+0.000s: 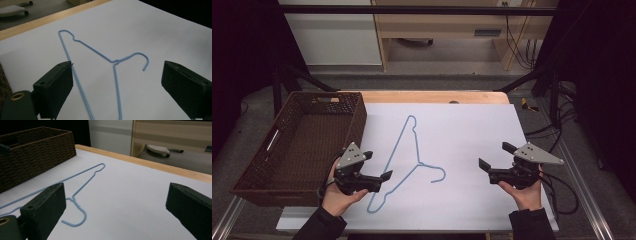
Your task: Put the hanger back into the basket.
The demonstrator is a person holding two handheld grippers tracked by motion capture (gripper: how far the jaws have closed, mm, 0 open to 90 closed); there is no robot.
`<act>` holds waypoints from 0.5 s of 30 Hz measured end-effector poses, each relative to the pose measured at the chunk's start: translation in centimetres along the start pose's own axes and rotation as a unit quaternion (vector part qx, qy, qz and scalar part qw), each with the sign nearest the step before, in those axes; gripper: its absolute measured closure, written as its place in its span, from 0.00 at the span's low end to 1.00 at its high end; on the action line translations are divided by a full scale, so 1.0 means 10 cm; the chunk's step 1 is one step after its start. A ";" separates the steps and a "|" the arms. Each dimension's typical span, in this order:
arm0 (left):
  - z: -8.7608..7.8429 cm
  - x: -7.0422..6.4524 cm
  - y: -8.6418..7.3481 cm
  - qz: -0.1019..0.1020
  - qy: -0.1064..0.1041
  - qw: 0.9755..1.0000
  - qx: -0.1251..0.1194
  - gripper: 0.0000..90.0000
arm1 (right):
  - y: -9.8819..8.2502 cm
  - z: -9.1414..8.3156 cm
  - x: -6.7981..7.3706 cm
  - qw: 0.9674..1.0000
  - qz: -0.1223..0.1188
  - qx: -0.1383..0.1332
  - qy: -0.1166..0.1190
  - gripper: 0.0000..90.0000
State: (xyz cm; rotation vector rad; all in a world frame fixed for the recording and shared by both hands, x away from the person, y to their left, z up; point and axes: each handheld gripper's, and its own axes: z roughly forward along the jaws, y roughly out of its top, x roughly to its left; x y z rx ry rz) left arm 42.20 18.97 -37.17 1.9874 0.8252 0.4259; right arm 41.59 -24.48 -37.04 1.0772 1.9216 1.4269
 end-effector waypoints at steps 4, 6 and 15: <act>0.10 -0.03 0.03 0.005 -0.005 1.000 0.012 0.11 | 0.00 0.01 0.01 1.000 0.000 0.000 0.001 0.04; 0.17 -0.07 0.04 0.005 -0.008 1.000 0.019 0.12 | 0.00 0.00 0.01 1.000 -0.001 0.002 0.002 0.04; 0.50 -0.17 0.05 0.021 -0.016 0.998 0.061 0.14 | 0.00 0.00 0.01 1.000 0.000 0.001 0.003 0.04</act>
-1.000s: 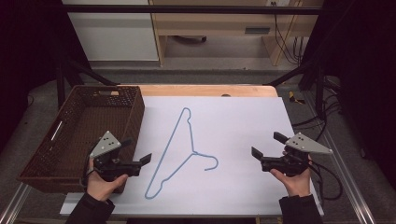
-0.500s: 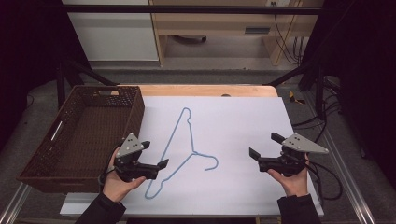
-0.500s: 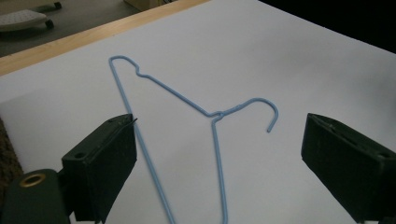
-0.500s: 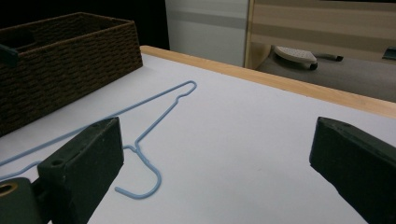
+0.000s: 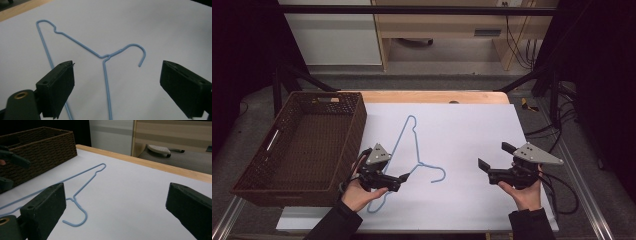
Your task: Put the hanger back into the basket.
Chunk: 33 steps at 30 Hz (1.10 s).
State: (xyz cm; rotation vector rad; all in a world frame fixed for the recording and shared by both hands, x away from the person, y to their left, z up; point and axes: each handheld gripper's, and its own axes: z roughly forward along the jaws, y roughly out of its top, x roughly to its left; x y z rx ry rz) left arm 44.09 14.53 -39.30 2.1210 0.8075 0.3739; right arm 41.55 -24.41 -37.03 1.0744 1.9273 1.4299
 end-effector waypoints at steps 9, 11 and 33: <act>0.26 0.00 -0.01 0.007 0.000 0.999 0.044 0.19 | -0.01 0.04 0.02 1.000 0.000 0.004 0.003 0.04; 0.32 0.00 -0.04 0.006 0.000 0.999 0.054 0.19 | -0.02 0.04 0.02 1.000 -0.005 0.007 0.004 0.04; 0.77 0.08 -0.20 0.004 0.015 0.992 0.122 0.53 | -0.04 0.11 0.04 1.000 -0.010 0.017 0.010 0.04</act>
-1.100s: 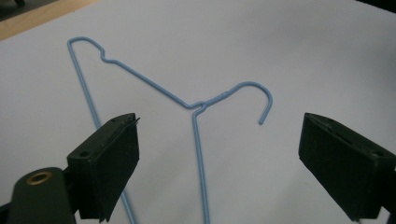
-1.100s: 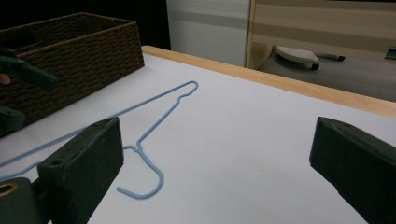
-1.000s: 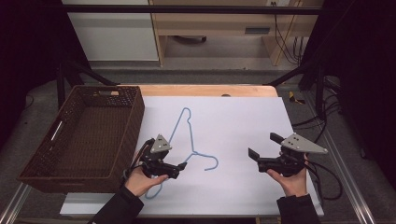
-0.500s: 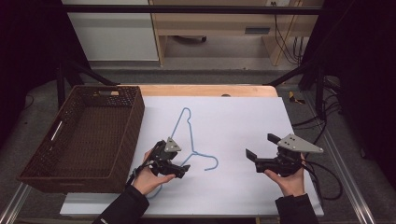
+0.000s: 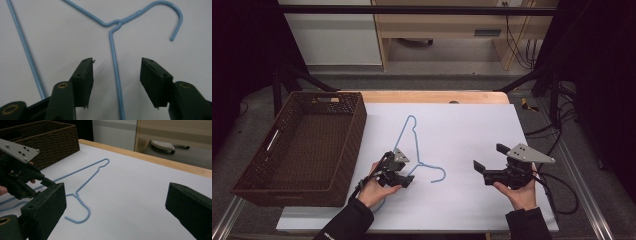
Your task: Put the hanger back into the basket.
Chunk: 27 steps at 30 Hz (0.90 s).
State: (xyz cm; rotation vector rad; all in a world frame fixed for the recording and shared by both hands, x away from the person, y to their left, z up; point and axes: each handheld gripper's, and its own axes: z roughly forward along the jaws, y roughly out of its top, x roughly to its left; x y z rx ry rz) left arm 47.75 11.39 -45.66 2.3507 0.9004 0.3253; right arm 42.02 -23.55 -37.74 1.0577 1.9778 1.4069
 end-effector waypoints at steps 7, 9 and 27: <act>0.05 0.01 -0.01 0.003 -0.005 1.000 0.013 0.65 | 0.00 0.00 0.00 1.000 0.000 0.001 0.000 0.04; 0.07 0.00 -0.02 0.004 -0.002 1.000 0.013 0.69 | 0.00 0.00 0.00 1.000 0.000 0.001 0.000 0.04; 0.08 -0.08 0.02 0.008 0.007 1.000 0.028 0.86 | 0.00 0.00 0.00 1.000 0.006 0.000 0.001 0.04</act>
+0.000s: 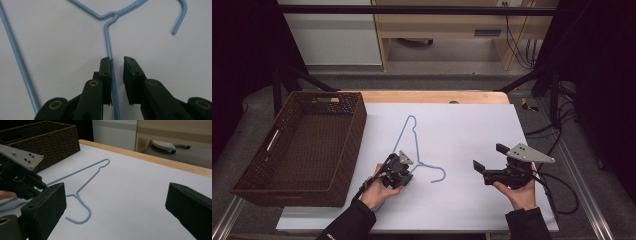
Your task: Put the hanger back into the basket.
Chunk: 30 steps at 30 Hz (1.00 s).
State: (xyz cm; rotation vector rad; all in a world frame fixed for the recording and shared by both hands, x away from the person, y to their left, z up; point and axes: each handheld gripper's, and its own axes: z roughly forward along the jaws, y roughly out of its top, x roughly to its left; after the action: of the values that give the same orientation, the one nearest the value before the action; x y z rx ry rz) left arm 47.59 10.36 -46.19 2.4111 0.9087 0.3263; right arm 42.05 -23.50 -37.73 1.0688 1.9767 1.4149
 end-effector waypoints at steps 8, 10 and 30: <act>0.00 -0.01 0.01 0.003 0.004 1.000 0.005 0.95 | -0.01 0.02 0.01 1.000 -0.002 0.003 0.002 0.04; 0.00 -0.02 0.01 0.004 0.007 1.000 0.005 0.96 | -0.01 0.02 0.01 1.000 -0.002 0.004 0.002 0.04; -0.16 -0.01 0.00 -0.008 0.013 1.000 -0.020 0.97 | -0.02 0.06 0.03 1.000 -0.003 0.008 0.014 0.05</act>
State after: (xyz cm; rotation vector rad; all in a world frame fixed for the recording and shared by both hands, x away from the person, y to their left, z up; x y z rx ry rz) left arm 46.83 10.93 -44.90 2.3675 0.9230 0.3685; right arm 42.22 -23.00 -38.14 1.0549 2.0127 1.4190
